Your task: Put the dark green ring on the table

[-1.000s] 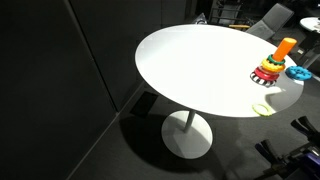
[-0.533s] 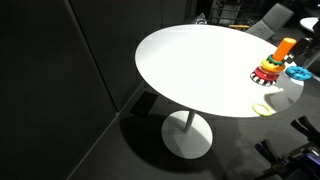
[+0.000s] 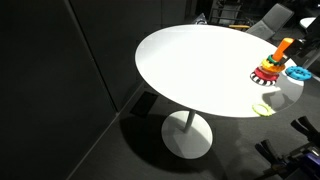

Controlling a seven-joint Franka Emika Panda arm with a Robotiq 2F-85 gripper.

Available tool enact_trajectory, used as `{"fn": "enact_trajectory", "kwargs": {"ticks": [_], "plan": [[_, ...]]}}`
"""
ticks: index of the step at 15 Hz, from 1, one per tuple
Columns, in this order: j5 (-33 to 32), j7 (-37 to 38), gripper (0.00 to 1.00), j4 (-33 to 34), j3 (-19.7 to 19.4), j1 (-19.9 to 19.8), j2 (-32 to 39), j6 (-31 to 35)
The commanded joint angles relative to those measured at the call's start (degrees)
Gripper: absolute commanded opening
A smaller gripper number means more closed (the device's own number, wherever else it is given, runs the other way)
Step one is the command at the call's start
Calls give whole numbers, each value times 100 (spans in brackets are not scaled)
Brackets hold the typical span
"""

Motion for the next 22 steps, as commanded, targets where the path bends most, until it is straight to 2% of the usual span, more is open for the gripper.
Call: {"fn": "enact_trajectory", "kwargs": {"ticks": [1,7,21,22], "plan": [[244,-97,100,137,-13,92,133,77],[742,-331,100,163,46,158,192,101],[979,-561,100,230,133,170,484,534],[1009,-582,75,229,142,165,501,565]]}}
